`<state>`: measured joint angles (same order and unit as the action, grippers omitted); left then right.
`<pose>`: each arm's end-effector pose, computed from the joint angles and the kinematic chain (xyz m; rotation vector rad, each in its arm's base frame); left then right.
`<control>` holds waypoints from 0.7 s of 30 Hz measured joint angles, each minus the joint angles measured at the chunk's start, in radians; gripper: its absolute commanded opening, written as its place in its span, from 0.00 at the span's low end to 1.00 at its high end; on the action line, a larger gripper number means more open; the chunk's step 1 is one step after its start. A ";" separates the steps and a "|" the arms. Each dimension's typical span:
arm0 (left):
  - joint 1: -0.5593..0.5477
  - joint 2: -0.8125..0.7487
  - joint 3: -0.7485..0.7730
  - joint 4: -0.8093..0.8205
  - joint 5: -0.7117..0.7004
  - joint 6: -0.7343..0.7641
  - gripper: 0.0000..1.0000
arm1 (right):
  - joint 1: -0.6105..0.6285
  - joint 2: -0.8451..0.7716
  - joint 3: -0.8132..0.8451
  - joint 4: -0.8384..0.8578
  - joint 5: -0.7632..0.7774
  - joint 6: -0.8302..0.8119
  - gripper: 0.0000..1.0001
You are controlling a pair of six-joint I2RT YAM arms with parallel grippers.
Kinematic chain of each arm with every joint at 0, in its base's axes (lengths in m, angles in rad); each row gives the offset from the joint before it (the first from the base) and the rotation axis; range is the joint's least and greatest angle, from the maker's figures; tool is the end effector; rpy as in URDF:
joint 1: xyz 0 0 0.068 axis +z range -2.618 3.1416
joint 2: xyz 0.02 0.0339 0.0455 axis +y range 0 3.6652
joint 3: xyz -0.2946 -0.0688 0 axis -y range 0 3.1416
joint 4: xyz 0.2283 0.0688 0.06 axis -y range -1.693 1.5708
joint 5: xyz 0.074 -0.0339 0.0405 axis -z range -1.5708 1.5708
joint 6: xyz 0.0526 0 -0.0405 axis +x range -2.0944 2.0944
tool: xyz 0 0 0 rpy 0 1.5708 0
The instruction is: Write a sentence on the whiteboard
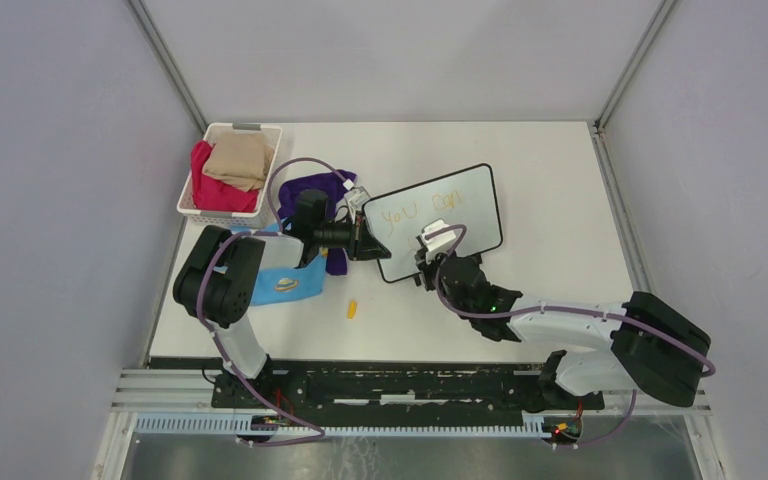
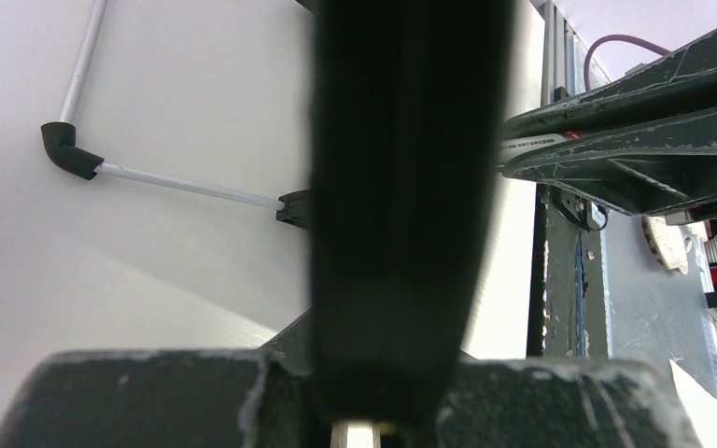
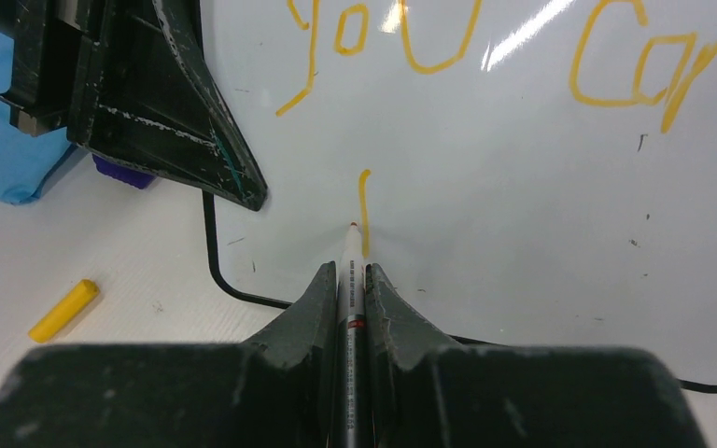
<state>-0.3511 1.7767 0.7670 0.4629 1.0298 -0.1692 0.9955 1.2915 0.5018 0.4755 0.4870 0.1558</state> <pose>0.3027 -0.1589 0.1879 0.8200 1.9460 -1.3912 0.1603 0.2020 0.2396 -0.4448 1.8074 0.3427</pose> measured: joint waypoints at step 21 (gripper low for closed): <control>0.000 0.000 0.005 -0.014 -0.003 0.001 0.02 | 0.006 0.019 -0.018 0.008 -0.069 0.006 0.00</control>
<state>-0.3515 1.7771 0.7719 0.4488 1.0267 -0.1680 1.0016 1.3109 0.4843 0.4839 0.4179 0.1616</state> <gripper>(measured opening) 0.152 0.174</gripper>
